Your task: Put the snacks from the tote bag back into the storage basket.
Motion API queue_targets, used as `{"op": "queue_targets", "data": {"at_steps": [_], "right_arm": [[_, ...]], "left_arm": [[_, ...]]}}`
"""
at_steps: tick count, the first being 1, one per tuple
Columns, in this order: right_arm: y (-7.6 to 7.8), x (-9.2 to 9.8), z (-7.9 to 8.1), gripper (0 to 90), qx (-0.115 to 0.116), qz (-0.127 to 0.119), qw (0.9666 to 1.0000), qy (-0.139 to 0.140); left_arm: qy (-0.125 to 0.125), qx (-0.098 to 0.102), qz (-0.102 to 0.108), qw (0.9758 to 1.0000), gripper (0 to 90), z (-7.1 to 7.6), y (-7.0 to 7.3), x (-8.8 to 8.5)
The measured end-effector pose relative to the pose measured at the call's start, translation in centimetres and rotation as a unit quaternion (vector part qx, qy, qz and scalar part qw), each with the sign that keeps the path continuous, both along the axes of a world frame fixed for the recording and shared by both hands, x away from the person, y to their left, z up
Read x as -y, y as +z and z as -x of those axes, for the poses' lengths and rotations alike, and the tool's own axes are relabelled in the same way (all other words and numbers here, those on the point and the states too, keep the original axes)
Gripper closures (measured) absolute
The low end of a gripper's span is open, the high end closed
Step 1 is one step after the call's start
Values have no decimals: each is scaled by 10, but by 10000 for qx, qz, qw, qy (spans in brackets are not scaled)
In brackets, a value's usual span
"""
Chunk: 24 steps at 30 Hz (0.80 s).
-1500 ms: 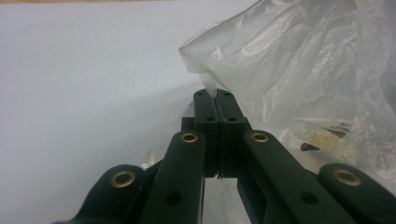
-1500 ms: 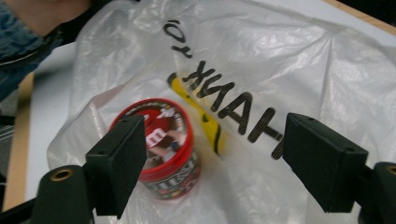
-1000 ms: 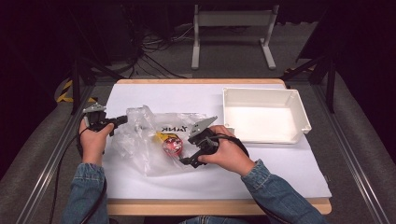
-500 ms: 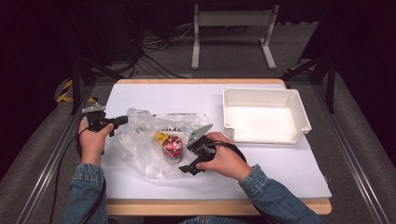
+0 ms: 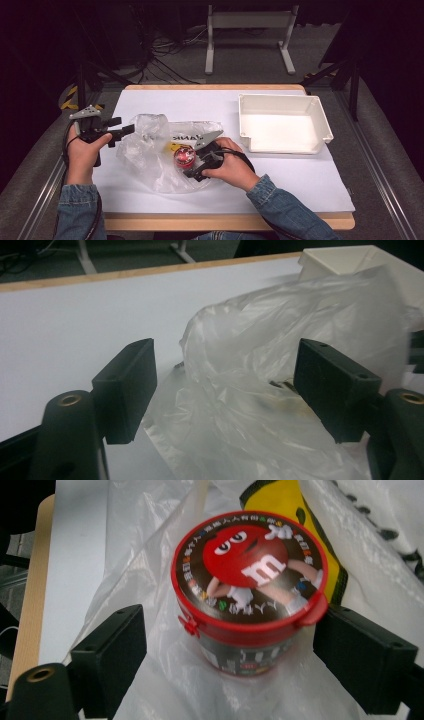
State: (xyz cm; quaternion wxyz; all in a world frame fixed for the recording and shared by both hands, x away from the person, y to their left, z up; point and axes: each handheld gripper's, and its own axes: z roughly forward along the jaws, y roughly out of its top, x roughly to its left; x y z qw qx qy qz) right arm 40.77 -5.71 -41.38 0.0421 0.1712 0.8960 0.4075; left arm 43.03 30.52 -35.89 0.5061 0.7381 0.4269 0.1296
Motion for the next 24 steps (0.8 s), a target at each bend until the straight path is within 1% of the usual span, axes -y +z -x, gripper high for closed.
{"op": "queue_targets", "data": {"at_steps": [3,4,6,7,8,9,11,12,13,15,16,19,20,22,24], "right_arm": [[-1,-5,-2,131,63,9,10000,-5],[-2,-6,-2,131,68,6,10000,-17],[-5,-9,-5,132,83,16,10000,-29],[-6,-10,-6,132,84,12,10000,-46],[-6,-10,-6,132,84,12,10000,-46],[-12,-12,-10,128,121,78,9999,-63],[-14,-13,-11,128,64,82,9999,-74],[-14,-13,-11,128,64,82,9999,-74],[-16,-13,-11,128,59,69,9999,-76],[-17,-13,-12,135,103,40,9999,-37],[-18,-13,-12,142,108,15,9999,-17],[-16,-12,-12,193,89,-108,9999,51],[-16,-12,-12,193,89,-108,9999,51],[-15,-10,-12,237,122,-125,9998,70],[-14,-10,-12,240,154,-127,9997,118]], "left_arm": [[34,136,105,9998,225,7,8,-4],[45,190,169,9997,216,9,12,-5],[38,290,250,9993,198,13,15,-6],[2,349,305,9989,192,15,18,-6],[2,349,305,9989,185,15,18,-6],[-79,384,325,9987,179,17,21,-5],[-186,429,303,9984,172,19,23,-2],[-186,429,303,9984,169,19,23,-2],[-245,451,288,9983,169,19,24,0],[-341,463,330,9978,165,20,24,4],[-416,441,310,9977,165,21,25,6],[-495,491,193,9974,162,22,26,11],[-495,491,193,9974,161,22,26,11],[-538,492,166,9972,161,24,27,12],[-563,510,130,9970,159,24,28,14]]}}
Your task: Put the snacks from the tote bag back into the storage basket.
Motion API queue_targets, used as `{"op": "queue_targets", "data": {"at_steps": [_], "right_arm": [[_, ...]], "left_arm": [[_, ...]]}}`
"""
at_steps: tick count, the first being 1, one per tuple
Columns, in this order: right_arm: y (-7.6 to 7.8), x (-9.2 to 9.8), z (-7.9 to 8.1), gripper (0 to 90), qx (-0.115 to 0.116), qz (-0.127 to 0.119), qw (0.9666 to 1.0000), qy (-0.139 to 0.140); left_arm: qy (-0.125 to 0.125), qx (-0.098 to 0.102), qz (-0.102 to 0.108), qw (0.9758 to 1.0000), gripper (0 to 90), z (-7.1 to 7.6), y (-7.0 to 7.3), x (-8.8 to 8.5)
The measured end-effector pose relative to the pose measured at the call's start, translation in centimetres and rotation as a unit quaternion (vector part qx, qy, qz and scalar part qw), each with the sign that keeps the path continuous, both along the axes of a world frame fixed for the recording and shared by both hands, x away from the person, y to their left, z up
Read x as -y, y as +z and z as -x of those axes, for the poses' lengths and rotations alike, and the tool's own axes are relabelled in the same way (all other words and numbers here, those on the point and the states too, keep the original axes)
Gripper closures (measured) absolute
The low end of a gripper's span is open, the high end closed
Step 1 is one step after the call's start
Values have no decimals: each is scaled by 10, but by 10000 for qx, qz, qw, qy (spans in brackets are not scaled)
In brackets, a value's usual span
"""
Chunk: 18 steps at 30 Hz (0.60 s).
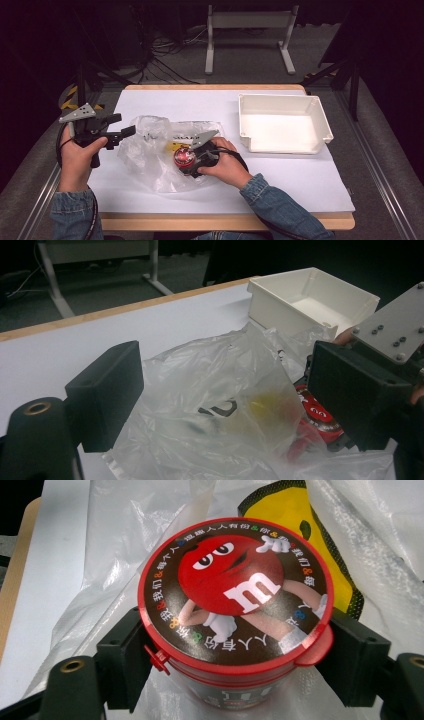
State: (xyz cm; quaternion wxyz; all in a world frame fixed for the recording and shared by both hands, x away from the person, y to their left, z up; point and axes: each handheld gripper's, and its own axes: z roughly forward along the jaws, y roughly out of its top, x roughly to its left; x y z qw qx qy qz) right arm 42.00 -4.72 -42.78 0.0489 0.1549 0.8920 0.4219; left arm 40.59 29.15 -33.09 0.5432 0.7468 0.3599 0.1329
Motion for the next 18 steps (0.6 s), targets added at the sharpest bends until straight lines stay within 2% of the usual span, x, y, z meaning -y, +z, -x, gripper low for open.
{"op": "queue_targets", "data": {"at_steps": [5,14,18], "right_arm": [[4,1,0,251,194,33,9998,47],[15,6,0,251,196,52,9998,65],[23,8,0,251,227,40,9997,77]], "left_arm": [[-70,4,-77,9999,157,1,1,3],[-185,-25,-203,9996,154,-1,-1,9],[-151,-18,-161,9998,153,1,-1,9]]}}
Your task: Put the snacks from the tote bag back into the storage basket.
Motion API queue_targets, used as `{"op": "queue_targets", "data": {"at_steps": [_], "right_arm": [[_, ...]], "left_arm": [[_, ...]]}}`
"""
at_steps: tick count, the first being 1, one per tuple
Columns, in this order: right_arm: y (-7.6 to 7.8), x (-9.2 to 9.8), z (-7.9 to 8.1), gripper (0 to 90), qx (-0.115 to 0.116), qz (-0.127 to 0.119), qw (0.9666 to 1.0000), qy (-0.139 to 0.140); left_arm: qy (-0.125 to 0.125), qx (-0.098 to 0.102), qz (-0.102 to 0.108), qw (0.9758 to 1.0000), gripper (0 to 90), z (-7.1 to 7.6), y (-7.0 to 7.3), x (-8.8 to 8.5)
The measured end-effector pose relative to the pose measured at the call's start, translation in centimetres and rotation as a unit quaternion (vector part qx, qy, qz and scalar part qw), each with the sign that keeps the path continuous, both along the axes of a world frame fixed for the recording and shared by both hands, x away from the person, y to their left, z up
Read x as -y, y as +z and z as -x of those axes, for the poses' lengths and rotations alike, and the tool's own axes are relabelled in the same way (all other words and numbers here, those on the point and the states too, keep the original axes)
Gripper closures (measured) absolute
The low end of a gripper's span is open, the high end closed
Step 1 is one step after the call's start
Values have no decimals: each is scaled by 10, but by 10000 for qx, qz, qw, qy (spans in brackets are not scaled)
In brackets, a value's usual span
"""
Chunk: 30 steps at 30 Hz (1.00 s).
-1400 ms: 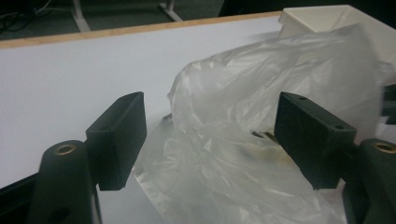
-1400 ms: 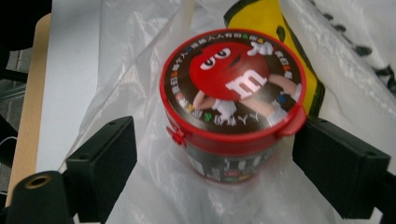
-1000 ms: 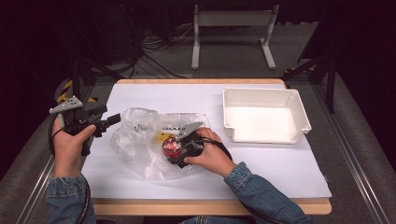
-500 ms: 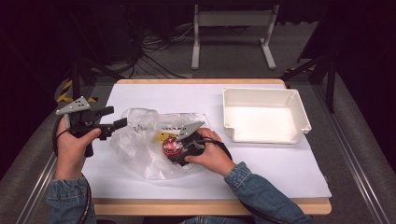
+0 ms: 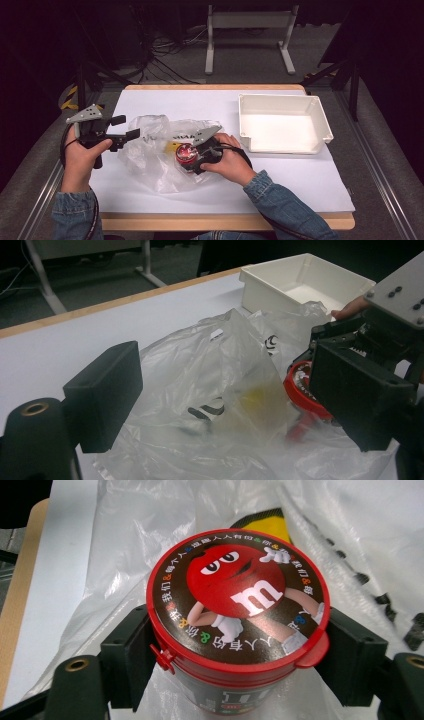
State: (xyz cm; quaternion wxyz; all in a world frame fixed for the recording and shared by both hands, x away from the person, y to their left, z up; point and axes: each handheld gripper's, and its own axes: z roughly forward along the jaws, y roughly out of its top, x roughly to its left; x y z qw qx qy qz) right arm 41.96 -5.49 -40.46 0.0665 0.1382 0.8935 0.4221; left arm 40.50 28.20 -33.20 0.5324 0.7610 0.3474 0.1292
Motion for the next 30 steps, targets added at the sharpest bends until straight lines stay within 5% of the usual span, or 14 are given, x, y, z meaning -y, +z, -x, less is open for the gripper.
{"op": "queue_targets", "data": {"at_steps": [30], "right_arm": [[61,12,-9,251,37,-404,9989,235]], "left_arm": [[-22,-28,11,10000,151,2,0,-3]]}}
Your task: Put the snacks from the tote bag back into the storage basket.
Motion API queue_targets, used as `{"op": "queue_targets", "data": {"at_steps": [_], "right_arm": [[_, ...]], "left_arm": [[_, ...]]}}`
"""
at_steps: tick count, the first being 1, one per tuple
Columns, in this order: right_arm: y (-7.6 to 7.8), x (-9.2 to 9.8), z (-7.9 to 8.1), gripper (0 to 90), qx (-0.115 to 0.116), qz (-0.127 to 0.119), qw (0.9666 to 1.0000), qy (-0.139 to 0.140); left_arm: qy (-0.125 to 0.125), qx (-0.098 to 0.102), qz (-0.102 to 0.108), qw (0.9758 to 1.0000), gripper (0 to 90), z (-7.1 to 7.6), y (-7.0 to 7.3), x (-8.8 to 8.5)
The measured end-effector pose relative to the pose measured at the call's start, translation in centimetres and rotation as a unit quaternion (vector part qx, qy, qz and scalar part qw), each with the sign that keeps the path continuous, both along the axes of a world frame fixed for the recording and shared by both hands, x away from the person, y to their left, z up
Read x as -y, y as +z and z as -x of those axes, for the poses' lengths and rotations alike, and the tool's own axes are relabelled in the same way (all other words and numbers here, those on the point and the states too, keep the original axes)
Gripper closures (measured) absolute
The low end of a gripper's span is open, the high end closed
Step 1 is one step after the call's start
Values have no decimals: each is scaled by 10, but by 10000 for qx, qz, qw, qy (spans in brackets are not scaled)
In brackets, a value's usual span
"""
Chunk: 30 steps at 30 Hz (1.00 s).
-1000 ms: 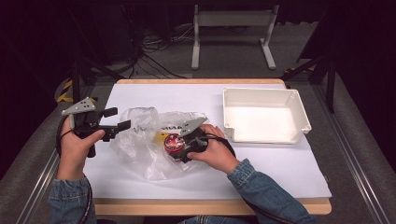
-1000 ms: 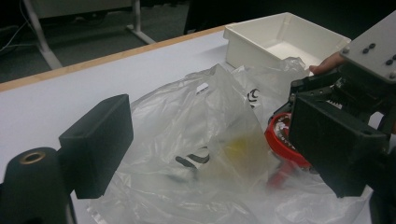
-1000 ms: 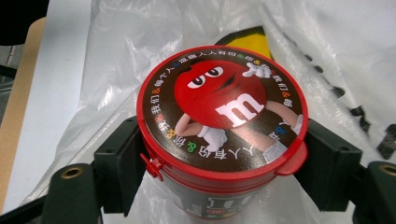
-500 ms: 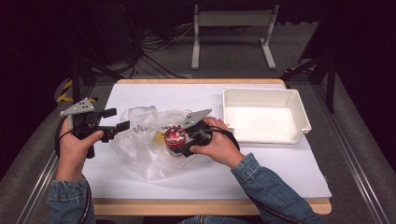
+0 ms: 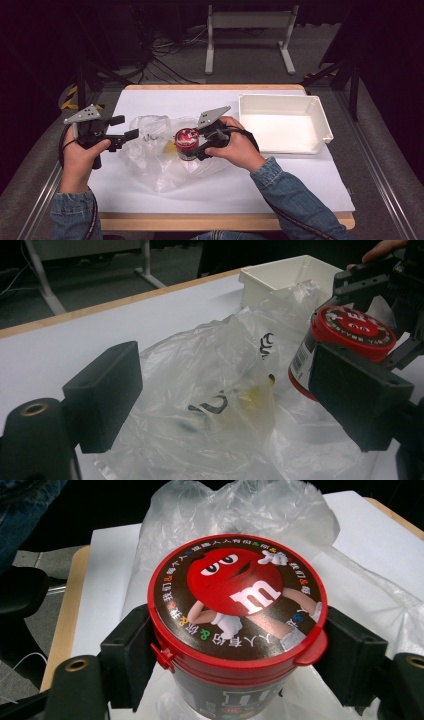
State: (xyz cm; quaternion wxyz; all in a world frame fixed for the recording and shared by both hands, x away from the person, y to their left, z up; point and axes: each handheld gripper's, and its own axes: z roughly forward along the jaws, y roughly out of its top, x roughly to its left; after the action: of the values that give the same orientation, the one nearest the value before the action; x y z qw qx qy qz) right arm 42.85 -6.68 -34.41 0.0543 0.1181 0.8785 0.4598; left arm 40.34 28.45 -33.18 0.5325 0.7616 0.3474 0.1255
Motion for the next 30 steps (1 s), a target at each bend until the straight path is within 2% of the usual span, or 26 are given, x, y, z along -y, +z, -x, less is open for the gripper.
{"op": "queue_targets", "data": {"at_steps": [4,8,16,22,27,30], "right_arm": [[6,2,-1,251,27,-15,10000,5],[14,5,-3,251,23,-109,9999,33],[32,15,-5,251,38,-182,9998,54],[43,25,-8,251,80,-182,9998,-53],[57,39,-10,251,130,-280,9994,-138],[59,43,-12,251,160,-280,9994,-152]], "left_arm": [[-22,57,-36,10000,150,0,1,-1],[0,-4,18,10000,149,1,0,1],[-29,-6,-12,10000,147,0,-1,2],[-14,40,-29,10000,149,1,1,1],[6,27,-14,10000,149,2,0,0],[7,48,-21,10000,149,1,1,0]]}}
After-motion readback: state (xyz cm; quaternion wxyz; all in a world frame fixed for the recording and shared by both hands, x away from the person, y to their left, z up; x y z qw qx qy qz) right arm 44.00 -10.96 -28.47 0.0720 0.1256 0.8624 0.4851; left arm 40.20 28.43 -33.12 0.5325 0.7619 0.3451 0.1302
